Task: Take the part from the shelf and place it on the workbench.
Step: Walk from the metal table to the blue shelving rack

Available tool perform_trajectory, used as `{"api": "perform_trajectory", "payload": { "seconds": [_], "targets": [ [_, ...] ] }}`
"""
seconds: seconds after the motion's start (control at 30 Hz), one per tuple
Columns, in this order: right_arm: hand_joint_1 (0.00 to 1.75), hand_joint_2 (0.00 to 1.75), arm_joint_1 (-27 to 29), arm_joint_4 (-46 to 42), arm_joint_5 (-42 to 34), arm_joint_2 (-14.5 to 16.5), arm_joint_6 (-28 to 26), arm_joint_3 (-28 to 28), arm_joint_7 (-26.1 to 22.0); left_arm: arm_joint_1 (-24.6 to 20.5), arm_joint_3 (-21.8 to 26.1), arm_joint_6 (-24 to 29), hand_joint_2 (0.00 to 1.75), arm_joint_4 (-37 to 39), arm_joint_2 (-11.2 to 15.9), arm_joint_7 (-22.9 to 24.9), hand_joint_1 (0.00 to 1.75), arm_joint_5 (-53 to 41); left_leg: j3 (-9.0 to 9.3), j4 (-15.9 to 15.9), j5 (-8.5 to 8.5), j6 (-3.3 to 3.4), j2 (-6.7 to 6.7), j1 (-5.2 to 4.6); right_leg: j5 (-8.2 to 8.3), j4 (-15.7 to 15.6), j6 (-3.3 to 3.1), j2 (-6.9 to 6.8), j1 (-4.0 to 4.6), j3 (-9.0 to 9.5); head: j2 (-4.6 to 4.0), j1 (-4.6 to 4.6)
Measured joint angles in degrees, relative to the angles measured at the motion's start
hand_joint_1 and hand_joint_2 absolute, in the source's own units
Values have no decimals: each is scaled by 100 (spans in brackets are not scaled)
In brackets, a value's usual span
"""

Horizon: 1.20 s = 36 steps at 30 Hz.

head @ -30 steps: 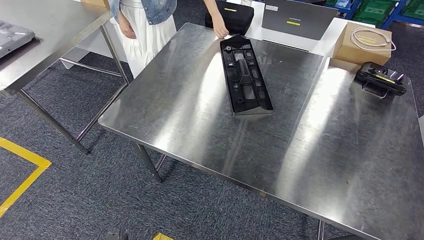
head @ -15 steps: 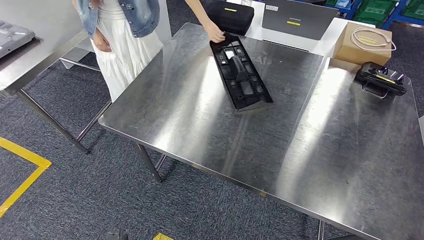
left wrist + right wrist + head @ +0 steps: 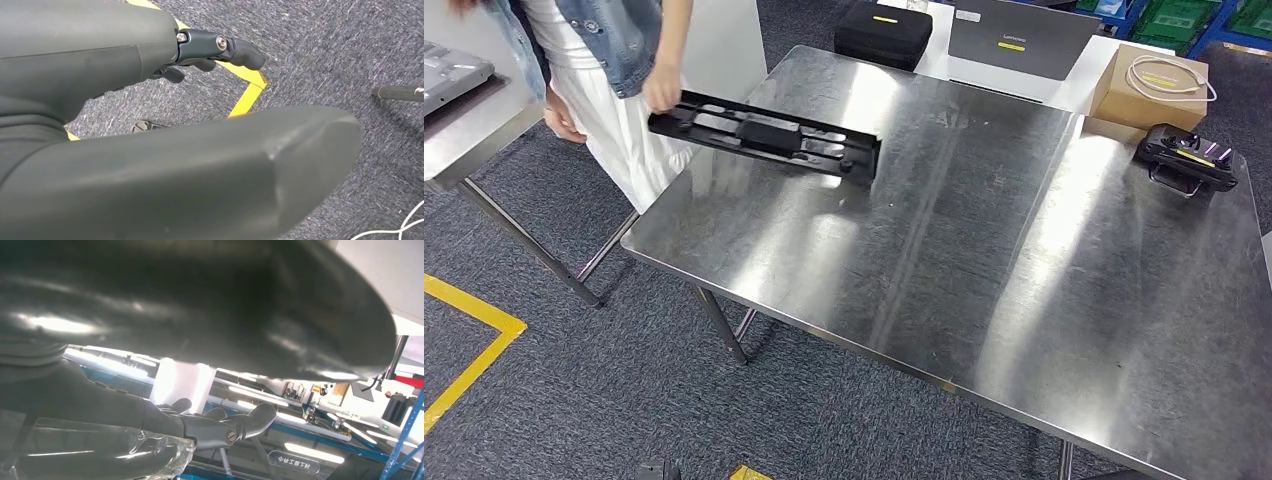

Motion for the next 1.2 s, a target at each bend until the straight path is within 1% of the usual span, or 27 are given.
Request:
{"api": "perform_trajectory", "payload": {
  "seconds": [0.73,0.9,0.97,1.07,1.13,1.17,1.2],
  "targets": [
    [0,0,5,0,32,37,-1,-4,4,-1,0,-31,0,0,-14,-21,0,0,-1,0,0,0,0,0,-1,-1,0,0,0,0,0,0],
    [0,0,27,0,32,41,-1,-7,4,-1,0,-33,0,0,-14,-18,0,-6,-3,5,0,3,-3,-19,4,-6,6,-2,-18,1,0,-1],
    [0,0,51,0,31,41,-1,-12,4,-1,0,-33,0,0,-14,-10,0,-7,-3,7,1,19,-3,-31,8,-7,13,-2,-28,1,0,-1],
    [0,0,72,0,30,33,-2,-17,3,-2,0,-33,0,0,-14,-5,0,-8,-1,6,12,73,-2,-54,28,-13,46,-1,-47,3,0,-3],
    [0,0,81,1,30,7,-4,-20,3,-5,-2,-33,0,0,-19,-5,0,-11,50,-67,88,119,11,-26,15,15,70,-10,-27,-34,0,-2],
    [0,0,86,1,30,-11,-5,-23,2,-6,-3,-33,0,0,-22,-5,0,-13,77,-112,139,147,20,-4,-67,127,58,-24,-14,-93,0,3],
    [0,0,91,1,30,-25,-5,-28,2,-7,-4,-33,0,0,-26,-5,0,-15,98,-155,187,172,29,19,-215,365,32,-40,-3,-198,0,9]
  ]
}}
